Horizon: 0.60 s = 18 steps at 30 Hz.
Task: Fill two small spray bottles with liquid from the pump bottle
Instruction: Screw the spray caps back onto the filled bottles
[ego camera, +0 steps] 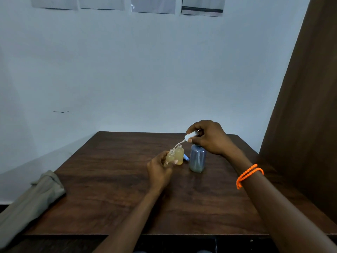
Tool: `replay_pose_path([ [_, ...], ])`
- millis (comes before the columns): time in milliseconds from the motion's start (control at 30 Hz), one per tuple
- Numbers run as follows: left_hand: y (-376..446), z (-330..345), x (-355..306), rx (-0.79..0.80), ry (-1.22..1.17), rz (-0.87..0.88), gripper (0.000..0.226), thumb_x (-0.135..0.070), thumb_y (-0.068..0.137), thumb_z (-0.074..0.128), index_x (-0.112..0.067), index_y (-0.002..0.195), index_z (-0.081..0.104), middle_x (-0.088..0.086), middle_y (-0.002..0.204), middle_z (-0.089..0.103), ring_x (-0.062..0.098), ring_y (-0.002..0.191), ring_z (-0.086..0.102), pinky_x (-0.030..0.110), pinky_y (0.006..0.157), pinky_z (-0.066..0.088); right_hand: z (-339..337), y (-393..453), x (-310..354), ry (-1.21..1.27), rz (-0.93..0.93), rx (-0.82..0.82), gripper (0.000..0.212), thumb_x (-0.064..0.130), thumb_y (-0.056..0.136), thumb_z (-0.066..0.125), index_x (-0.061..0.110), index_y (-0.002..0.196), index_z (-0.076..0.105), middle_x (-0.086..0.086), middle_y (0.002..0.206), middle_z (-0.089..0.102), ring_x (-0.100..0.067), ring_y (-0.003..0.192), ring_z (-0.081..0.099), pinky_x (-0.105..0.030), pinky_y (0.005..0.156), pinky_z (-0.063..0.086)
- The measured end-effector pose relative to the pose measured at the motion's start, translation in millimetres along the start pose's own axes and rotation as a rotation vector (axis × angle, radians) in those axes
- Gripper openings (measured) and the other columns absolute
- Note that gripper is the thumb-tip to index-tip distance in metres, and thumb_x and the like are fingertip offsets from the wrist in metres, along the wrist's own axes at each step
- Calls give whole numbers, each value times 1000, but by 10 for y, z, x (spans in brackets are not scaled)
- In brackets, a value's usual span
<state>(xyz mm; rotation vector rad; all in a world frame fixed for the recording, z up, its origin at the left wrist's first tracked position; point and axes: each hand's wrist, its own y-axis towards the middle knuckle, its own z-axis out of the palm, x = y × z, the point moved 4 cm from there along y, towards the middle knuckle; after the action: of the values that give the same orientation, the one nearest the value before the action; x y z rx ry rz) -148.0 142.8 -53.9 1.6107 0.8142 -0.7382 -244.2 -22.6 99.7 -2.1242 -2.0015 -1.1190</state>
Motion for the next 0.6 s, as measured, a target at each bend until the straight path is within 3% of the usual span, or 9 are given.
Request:
replay_pose_path([
  [133,2,4,-3,16,4,8,31,-17,73,87,-27,102,79,-18,88,77,-1,81,71,28,75,60,95,48,23,-77,-14,81,21,12,88,84,17,107,81,6,98,64,-1,83,59,-5,67,40],
  [300,-19,15,-88,30,-11,38,32,-14,72,88,-29,100,79,-30,81,73,-2,78,70,20,71,56,284,181,142,-192,-38,259,22,9,89,81,12,111,80,-5,107,72,-18,98,67,-29,83,52],
  [433,0,40,-134,10,-15,37,32,-14,72,89,-25,101,80,-36,77,69,1,79,71,19,70,56,507,289,194,-285,-77,359,27,11,91,81,12,118,77,5,101,63,-14,96,58,-25,77,44],
  [533,49,36,-93,-17,0,8,31,-20,73,90,-24,102,80,-25,78,71,2,78,71,24,71,57,609,372,203,-318,-71,378,16,20,92,82,14,104,74,9,90,58,-16,94,55,-22,64,38],
  [600,59,12,-87,-28,4,-1,37,-20,73,90,-24,108,80,-20,86,74,-2,81,71,22,73,57,657,431,222,-366,-45,387,21,32,95,79,16,90,65,-1,94,64,-21,94,58,-29,68,42],
])
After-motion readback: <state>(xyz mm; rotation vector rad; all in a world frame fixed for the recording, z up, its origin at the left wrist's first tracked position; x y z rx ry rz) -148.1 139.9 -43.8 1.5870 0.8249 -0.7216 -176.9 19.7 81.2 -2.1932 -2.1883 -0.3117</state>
